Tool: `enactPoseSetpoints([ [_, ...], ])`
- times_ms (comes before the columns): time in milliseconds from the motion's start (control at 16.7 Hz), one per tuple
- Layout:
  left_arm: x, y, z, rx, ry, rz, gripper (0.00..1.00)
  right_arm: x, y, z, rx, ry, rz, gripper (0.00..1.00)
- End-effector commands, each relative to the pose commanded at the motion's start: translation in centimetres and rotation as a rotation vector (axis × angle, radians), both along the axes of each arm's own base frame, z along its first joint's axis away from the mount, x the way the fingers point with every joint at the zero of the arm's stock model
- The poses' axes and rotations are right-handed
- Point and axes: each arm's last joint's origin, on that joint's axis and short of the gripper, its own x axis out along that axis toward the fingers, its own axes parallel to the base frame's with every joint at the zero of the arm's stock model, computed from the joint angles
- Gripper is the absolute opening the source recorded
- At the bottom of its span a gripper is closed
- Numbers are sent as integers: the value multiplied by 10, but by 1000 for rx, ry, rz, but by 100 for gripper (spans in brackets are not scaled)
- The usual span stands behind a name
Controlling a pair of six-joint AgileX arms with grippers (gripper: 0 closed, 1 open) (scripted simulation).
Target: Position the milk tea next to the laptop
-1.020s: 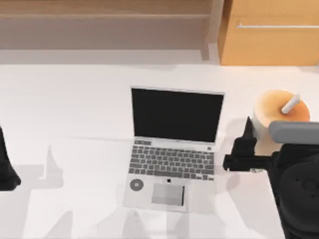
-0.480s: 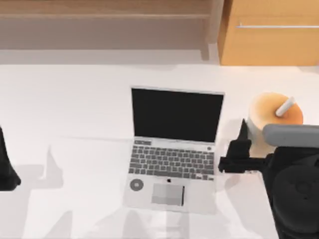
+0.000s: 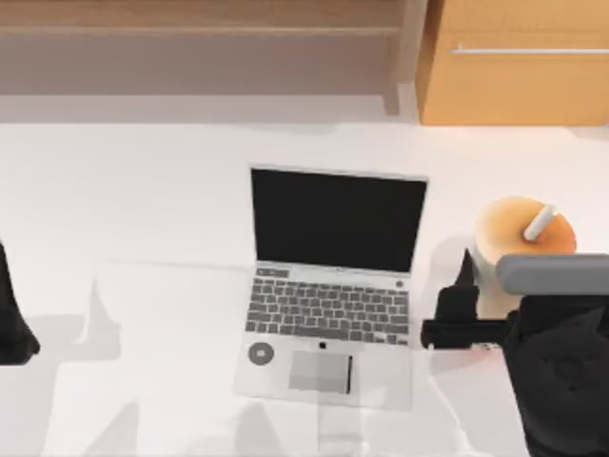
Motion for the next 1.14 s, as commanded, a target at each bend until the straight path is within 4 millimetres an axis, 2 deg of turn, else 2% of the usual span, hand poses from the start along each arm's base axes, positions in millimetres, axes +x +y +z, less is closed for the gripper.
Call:
enactPoseSetpoints([
  [780, 0, 0, 0, 0, 0, 0, 100, 0, 0, 0, 0, 0, 0, 98],
  [1140, 0, 0, 0, 0, 0, 0, 100, 0, 0, 0, 0, 0, 0, 100],
])
